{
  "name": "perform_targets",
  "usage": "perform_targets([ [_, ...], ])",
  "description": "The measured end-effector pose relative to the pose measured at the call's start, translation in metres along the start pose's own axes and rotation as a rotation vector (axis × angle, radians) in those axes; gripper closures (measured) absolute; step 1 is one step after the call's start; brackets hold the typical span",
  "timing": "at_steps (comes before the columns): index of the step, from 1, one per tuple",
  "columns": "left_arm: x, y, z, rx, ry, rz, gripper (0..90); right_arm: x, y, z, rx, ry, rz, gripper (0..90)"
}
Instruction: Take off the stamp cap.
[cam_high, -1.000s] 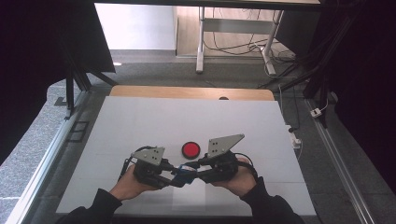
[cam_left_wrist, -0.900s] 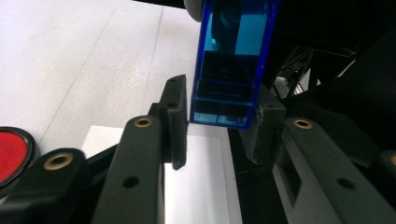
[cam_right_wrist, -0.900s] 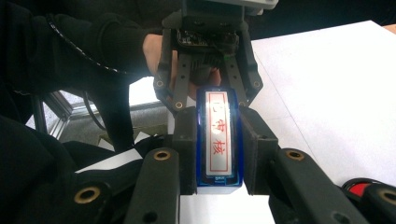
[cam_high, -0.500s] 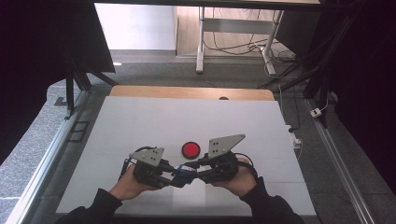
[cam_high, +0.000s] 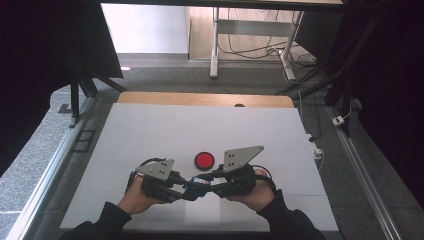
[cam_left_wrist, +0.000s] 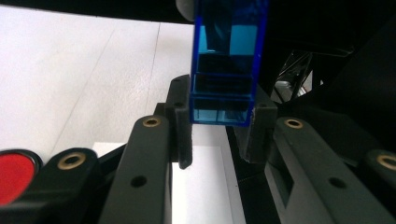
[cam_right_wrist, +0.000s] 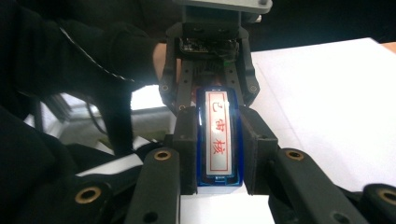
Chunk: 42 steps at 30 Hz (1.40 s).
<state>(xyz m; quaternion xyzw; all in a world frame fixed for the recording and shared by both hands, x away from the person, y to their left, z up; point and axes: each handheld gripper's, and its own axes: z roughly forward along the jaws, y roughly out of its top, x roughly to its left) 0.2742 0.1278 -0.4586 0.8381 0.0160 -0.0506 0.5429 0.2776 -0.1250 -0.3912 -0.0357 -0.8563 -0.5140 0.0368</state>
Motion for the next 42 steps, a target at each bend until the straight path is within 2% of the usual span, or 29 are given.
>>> perform_targets([
  [3, -0.001, 0.000, 0.000, 0.012, 0.000, -0.011, 69.3, -0.004, -0.003, 0.000, -0.017, 0.037, 0.031, 71.3],
  [5, 0.000, 0.000, 0.001, 0.021, -0.001, -0.034, 69.2, -0.006, -0.004, 0.000, -0.011, 0.039, 0.032, 71.3],
  [8, 0.002, 0.000, 0.001, 0.035, -0.003, -0.075, 69.2, -0.002, -0.003, 0.001, 0.005, 0.005, -0.008, 71.3],
  [11, 0.003, 0.000, 0.001, 0.043, -0.005, -0.089, 69.2, 0.003, 0.000, 0.002, 0.027, -0.032, -0.059, 71.3],
  [13, 0.002, 0.001, 0.001, 0.044, -0.003, -0.078, 69.2, 0.005, 0.001, 0.002, 0.035, -0.040, -0.075, 71.3],
  [15, 0.000, 0.002, 0.000, 0.044, 0.003, -0.044, 69.2, 0.003, 0.001, 0.002, 0.024, -0.024, -0.050, 71.3],
  [18, -0.004, 0.003, 0.000, 0.048, 0.014, 0.010, 69.2, -0.005, -0.002, -0.001, -0.011, 0.038, 0.028, 71.4],
  [20, -0.003, 0.003, 0.000, 0.053, 0.015, 0.005, 69.2, -0.011, -0.005, -0.003, -0.039, 0.073, 0.071, 71.4],
  [21, -0.003, 0.002, 0.000, 0.061, 0.018, 0.001, 69.1, -0.012, -0.007, -0.003, -0.047, 0.072, 0.078, 71.3],
  [24, -0.001, 0.001, 0.001, 0.072, 0.017, -0.017, 69.1, -0.011, -0.006, -0.004, -0.028, 0.034, 0.054, 71.3],
  [27, 0.000, 0.001, 0.000, 0.065, 0.016, -0.049, 69.0, -0.010, -0.004, -0.007, -0.041, 0.032, 0.046, 71.3],
  [29, 0.000, 0.000, 0.000, 0.074, 0.030, -0.059, 69.0, -0.008, -0.004, -0.007, -0.032, 0.010, 0.025, 71.3],
  [32, 0.000, -0.001, 0.000, 0.082, 0.040, -0.078, 68.9, -0.007, -0.004, -0.006, -0.026, 0.000, 0.018, 71.2],
  [37, -0.001, -0.001, -0.003, 0.093, 0.093, -0.110, 68.8, -0.006, -0.004, -0.007, -0.027, -0.033, -0.005, 71.2],
  [42, -0.003, 0.000, -0.009, 0.111, 0.146, -0.147, 68.7, -0.007, -0.003, -0.010, -0.036, -0.063, 0.000, 71.2],
])
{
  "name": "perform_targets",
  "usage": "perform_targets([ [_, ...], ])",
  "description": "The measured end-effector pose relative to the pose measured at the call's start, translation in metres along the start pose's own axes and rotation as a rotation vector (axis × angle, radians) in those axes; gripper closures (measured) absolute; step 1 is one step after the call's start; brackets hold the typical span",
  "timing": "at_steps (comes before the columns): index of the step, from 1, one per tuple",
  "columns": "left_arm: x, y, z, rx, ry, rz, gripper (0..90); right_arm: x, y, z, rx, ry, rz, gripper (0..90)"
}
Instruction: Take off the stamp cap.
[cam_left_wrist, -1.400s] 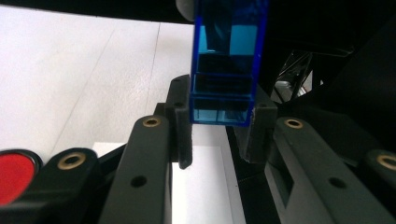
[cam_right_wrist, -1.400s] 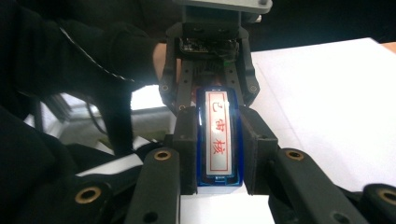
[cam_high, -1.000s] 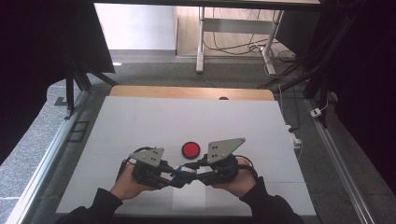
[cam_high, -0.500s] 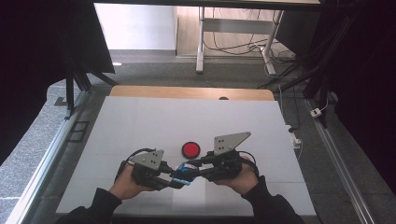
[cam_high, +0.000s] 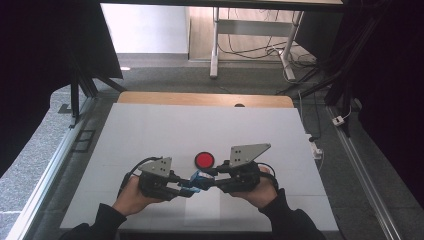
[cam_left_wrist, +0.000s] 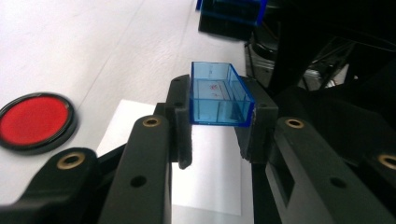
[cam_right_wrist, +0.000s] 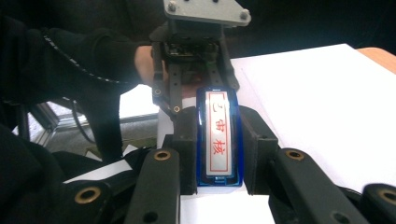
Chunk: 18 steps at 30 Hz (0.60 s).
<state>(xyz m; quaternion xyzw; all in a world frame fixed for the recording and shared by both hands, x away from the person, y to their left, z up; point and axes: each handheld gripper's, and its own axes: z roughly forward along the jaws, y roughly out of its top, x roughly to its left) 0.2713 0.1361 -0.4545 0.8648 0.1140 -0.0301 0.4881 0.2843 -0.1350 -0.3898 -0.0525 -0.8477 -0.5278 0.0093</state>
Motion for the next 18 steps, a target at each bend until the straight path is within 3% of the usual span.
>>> perform_targets([
  [11, -0.008, -0.004, -0.013, 0.030, 0.093, -0.039, 68.6, -0.002, -0.001, -0.003, 0.006, -0.060, 0.023, 71.2],
  [18, -0.015, -0.012, -0.025, 0.049, 0.208, -0.061, 68.5, -0.002, -0.002, -0.003, 0.020, -0.098, 0.032, 71.1],
])
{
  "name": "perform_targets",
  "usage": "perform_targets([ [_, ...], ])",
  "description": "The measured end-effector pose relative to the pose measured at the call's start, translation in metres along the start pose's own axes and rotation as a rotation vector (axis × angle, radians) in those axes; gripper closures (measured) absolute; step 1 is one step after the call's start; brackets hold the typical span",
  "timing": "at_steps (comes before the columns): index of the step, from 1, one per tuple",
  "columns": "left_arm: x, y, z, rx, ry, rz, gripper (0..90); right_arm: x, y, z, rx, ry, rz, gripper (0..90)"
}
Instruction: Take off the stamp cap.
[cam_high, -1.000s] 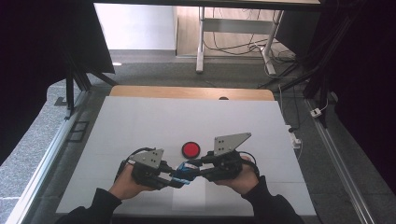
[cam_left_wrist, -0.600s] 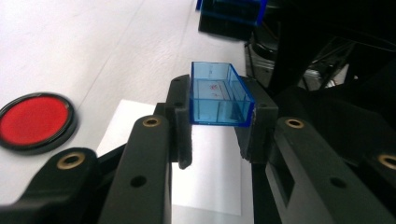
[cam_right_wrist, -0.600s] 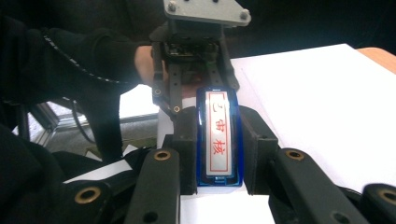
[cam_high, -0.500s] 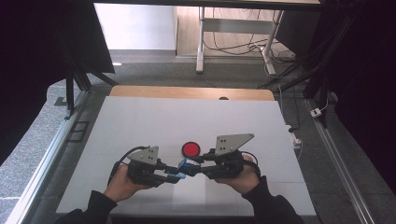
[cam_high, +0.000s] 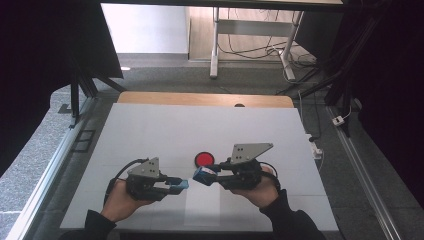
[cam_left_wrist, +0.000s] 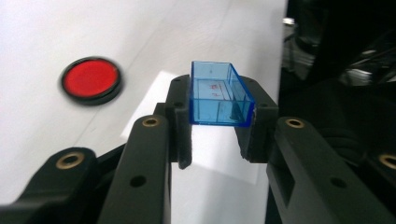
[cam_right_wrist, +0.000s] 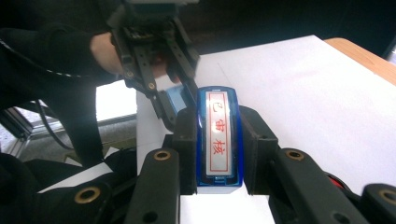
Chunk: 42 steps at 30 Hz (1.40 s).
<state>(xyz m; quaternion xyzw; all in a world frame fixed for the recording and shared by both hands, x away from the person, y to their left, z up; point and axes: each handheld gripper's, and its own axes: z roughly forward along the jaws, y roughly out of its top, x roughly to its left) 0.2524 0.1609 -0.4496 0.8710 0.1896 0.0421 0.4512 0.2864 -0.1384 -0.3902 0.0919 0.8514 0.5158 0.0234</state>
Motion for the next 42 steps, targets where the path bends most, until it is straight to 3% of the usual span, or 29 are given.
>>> perform_targets([
  [2, -0.003, -0.003, -0.004, -0.003, 0.060, -0.005, 68.5, -0.001, -0.001, 0.000, 0.006, -0.010, 0.006, 71.1],
  [8, -0.008, -0.012, -0.018, 0.001, 0.122, -0.077, 68.5, -0.001, -0.001, 0.001, 0.014, -0.029, 0.003, 71.1],
  [13, -0.010, -0.020, -0.028, -0.007, 0.134, -0.142, 68.4, -0.002, -0.002, 0.002, 0.024, -0.041, 0.012, 71.1],
  [21, -0.013, -0.035, -0.045, -0.034, 0.156, -0.200, 68.5, -0.004, -0.003, 0.002, 0.027, -0.061, 0.025, 71.1],
  [28, -0.016, -0.053, -0.062, -0.061, 0.192, -0.274, 68.4, -0.004, -0.002, 0.001, 0.027, -0.081, 0.032, 71.0],
  [35, -0.021, -0.069, -0.075, -0.064, 0.241, -0.308, 68.3, -0.005, -0.004, 0.004, 0.040, -0.093, 0.036, 71.1],
  [42, -0.026, -0.081, -0.079, -0.041, 0.258, -0.321, 68.3, -0.006, -0.005, 0.004, 0.045, -0.123, 0.040, 71.0],
])
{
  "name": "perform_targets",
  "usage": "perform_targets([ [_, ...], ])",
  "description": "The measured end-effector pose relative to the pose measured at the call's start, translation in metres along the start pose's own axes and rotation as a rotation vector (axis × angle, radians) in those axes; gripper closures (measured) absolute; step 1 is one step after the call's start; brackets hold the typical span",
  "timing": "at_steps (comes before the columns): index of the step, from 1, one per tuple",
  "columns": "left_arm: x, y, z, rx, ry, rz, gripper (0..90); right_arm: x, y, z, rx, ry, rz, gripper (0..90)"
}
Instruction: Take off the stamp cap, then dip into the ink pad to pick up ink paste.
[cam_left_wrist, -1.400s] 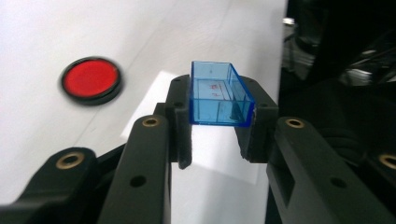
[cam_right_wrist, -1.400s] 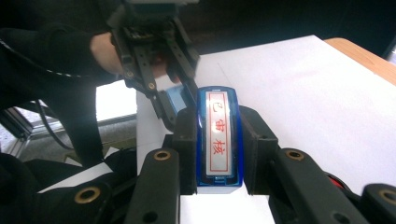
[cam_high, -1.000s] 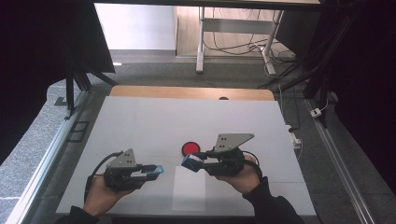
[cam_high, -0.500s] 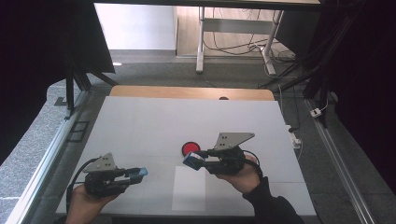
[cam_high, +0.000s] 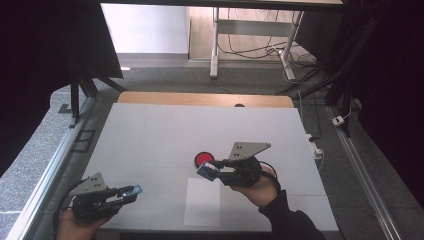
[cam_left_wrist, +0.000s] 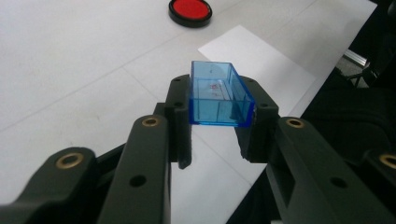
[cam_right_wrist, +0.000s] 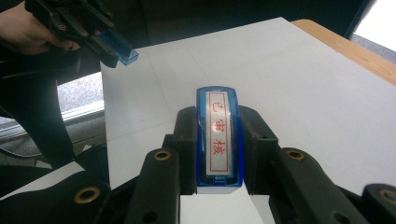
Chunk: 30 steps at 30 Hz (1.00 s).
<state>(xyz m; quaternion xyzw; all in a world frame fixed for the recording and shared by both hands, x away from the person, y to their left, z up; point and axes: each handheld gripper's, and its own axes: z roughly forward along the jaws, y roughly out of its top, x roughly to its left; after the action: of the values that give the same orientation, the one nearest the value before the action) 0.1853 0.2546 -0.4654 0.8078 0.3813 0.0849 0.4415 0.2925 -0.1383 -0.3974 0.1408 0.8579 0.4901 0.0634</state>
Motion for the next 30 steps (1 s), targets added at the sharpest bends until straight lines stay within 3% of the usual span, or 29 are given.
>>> perform_targets([
  [4, 0.000, -0.006, -0.002, 0.021, 0.022, -0.007, 68.3, -0.001, -0.001, 0.000, 0.003, -0.009, 0.005, 71.0],
  [18, 0.004, -0.016, -0.003, 0.063, 0.011, -0.056, 68.2, -0.005, -0.004, 0.005, 0.025, -0.019, 0.004, 71.0],
  [30, 0.004, -0.015, 0.000, 0.088, 0.020, -0.072, 68.3, -0.013, -0.006, 0.017, 0.043, -0.036, 0.053, 71.1],
])
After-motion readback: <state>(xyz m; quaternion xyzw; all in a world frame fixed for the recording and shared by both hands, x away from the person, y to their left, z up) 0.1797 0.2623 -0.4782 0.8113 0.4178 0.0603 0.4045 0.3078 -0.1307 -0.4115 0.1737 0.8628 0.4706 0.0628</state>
